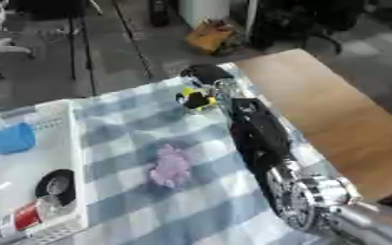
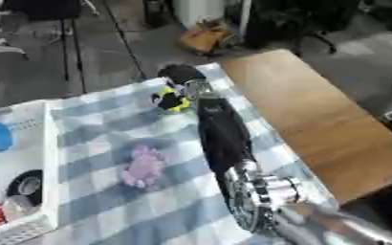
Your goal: Pick up objects on the table and place them in the box.
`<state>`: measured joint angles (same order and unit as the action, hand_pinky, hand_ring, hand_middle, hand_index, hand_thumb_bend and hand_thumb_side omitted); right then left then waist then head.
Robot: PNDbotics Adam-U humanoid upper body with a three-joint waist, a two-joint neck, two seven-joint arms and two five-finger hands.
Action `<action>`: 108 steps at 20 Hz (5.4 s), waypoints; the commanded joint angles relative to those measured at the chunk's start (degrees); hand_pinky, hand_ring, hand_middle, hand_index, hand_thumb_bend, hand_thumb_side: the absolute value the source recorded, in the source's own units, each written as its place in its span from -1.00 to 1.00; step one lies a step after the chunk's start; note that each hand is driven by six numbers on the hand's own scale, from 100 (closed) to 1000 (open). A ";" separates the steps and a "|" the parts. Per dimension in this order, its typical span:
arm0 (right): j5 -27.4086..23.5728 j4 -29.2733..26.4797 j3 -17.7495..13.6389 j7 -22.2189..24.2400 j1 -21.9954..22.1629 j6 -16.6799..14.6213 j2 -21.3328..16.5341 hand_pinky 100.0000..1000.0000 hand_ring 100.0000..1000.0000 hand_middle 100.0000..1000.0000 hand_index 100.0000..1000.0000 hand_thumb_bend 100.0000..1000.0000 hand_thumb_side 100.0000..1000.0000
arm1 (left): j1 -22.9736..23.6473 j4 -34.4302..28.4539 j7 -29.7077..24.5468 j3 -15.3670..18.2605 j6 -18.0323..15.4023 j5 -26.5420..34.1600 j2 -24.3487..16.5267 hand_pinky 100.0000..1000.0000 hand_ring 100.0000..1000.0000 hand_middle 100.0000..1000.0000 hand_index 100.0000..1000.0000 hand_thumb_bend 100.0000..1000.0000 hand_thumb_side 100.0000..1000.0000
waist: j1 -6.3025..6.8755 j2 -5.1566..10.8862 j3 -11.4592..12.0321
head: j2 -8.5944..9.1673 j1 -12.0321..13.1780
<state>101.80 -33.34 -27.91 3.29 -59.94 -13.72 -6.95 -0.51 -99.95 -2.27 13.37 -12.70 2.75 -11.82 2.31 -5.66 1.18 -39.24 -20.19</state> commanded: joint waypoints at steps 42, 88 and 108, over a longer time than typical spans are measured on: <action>2.05 -2.33 -0.57 1.87 -4.36 3.16 -7.63 0.79 0.81 0.80 0.88 -0.33 0.22 | -1.12 -1.01 -0.65 -0.05 -0.98 -0.82 -0.30 -0.10 0.20 0.32 0.34 -0.36 0.80 | 0.82 -4.32 2.08 | 2.60 -0.46; 15.82 -5.79 -3.10 2.34 1.02 10.04 -4.18 1.00 1.00 1.00 0.97 -0.15 0.79 | -0.95 -0.92 -1.27 -0.62 -2.01 -0.68 0.33 -0.10 0.20 0.33 0.35 -0.39 0.81 | 3.60 -5.86 2.70 | 5.27 -1.79; 3.79 0.31 2.01 3.06 0.23 8.01 -5.23 -0.56 -0.19 0.11 0.34 -0.38 -0.31 | -1.33 -0.78 -1.59 -0.75 -1.53 -0.47 -0.05 -0.09 0.21 0.34 0.35 -0.39 0.81 | 2.15 -4.72 2.23 | 4.90 -2.09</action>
<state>106.56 -33.37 -26.44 6.54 -59.14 -4.80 -11.79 -1.25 -99.98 -3.81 12.51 -14.35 2.06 -10.65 5.30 -11.31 3.41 -34.66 -22.14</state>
